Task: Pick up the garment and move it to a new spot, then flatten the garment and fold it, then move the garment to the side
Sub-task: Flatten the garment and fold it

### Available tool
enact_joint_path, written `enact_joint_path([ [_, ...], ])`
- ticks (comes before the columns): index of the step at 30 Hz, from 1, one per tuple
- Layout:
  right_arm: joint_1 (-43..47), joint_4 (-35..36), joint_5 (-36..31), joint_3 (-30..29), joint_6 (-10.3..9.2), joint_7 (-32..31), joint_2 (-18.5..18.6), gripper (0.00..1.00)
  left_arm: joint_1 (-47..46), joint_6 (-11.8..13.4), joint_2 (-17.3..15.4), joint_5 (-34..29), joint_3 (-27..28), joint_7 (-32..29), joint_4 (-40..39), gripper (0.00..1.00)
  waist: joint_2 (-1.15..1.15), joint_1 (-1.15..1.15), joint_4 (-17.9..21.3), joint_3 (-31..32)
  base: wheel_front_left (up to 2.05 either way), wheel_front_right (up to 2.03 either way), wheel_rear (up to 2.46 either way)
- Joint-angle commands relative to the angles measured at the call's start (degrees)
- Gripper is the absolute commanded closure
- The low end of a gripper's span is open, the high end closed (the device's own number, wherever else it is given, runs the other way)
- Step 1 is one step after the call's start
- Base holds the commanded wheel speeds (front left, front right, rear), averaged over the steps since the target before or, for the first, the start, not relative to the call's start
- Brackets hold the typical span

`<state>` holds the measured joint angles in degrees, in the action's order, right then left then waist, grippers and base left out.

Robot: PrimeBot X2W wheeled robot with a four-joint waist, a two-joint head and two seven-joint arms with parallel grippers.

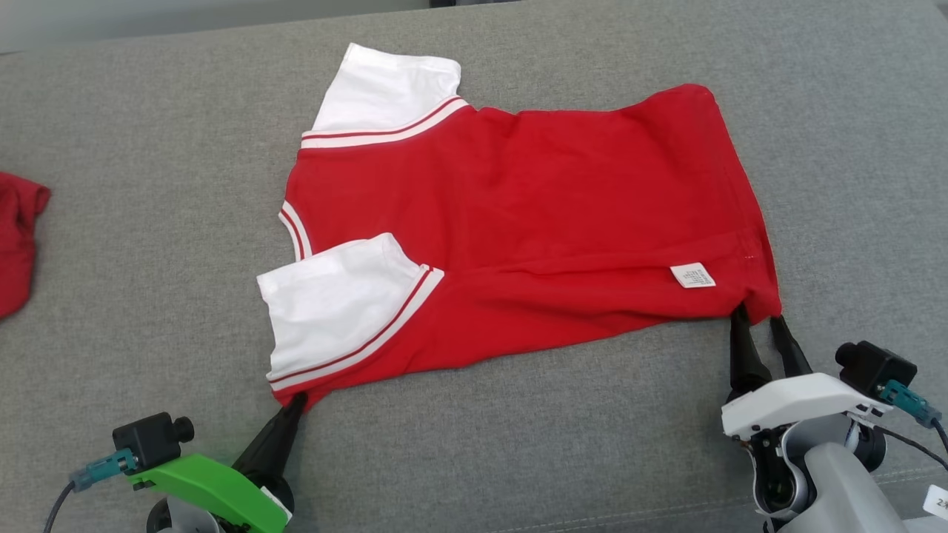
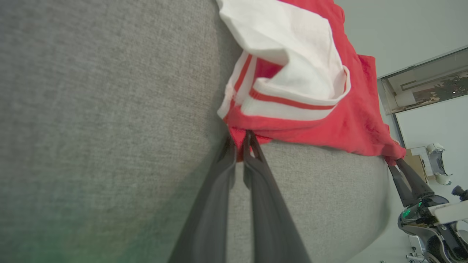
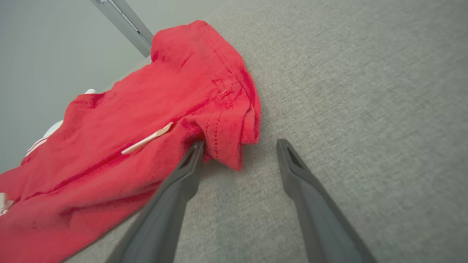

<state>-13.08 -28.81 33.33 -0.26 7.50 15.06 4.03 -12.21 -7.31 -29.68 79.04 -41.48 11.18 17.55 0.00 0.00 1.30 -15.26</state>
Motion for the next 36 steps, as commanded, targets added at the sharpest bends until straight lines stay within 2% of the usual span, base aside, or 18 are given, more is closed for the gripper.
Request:
enact_joint_path([
  [1, -1.46, -0.97, 0.72, 0.37, -0.02, 0.22, 0.13, 0.25, -0.33, -0.23, -0.71, -0.13, 0.01, -0.05, 0.01, 1.0, 0.0, 0.0, -0.37, -0.35, 0.0, 0.0, 0.0],
  [2, -2.1, -1.84, 0.95, 0.78, -0.02, 0.22, 0.38, 0.61, -0.63, -0.24, -0.84, -0.26, -0.09, -0.2, -0.13, 1.0, 0.0, 0.0, -0.6, -0.46, 0.0, 0.0, 0.0],
  [3, -2.68, -2.46, 1.26, 0.99, -0.02, 0.22, 0.65, 0.73, -0.95, -0.24, -1.01, -0.36, -0.02, -0.16, -0.28, 1.0, 0.0, 0.0, -0.82, -0.63, 0.0, 0.0, 0.0],
  [4, -3.05, -2.73, 1.47, 1.14, -0.02, 0.22, 0.82, 1.0, -1.21, -0.22, -1.18, -0.37, 0.09, -0.07, -0.39, 1.0, 0.0, 0.0, -1.01, -0.73, 0.0, 0.0, 0.0],
  [14, 2.68, 3.13, 2.75, -0.16, -0.06, 0.22, 5.72, 1.0, 0.45, -0.26, -4.42, -0.23, 0.36, 0.85, -2.41, 1.0, 0.0, 0.0, -1.53, -0.28, 0.0, 0.0, 0.0],
  [23, 10.69, 8.58, 7.72, 2.1, -0.07, 0.22, 9.57, 1.0, 6.03, -0.13, -8.49, 0.52, -0.92, 1.42, -8.32, 1.0, 0.0, 0.0, -0.79, 0.96, 0.0, 0.0, 0.0],
  [27, 14.76, 9.93, 9.94, 4.59, -0.07, 0.22, 10.77, 1.0, 8.44, -0.11, -9.08, 1.65, -1.81, 0.48, -10.22, 1.0, 0.0, 0.0, -1.0, 0.97, 0.0, 0.0, 0.0],
  [34, 18.24, 11.14, 12.89, 6.33, -0.07, 0.22, 11.82, 1.0, 10.02, 1.38, -9.71, 3.03, -2.76, -2.12, -11.44, 1.0, 0.0, 0.0, -0.91, 1.07, 0.0, 0.0, 0.0],
  [35, 18.39, 11.26, 13.06, 6.17, -0.07, 0.22, 11.88, 0.59, 10.08, 1.75, -9.82, 3.16, -2.65, -2.18, -11.53, 0.82, 0.0, 0.0, -0.9, 1.12, 0.0, 0.0, 0.0],
  [36, 18.52, 11.66, 12.8, 5.58, -0.07, 0.22, 11.93, 0.0, 10.01, 2.14, -10.17, 2.88, -2.67, -2.36, -11.71, 0.43, 0.0, 0.0, -0.89, 1.21, 0.0, 0.0, 0.0],
])
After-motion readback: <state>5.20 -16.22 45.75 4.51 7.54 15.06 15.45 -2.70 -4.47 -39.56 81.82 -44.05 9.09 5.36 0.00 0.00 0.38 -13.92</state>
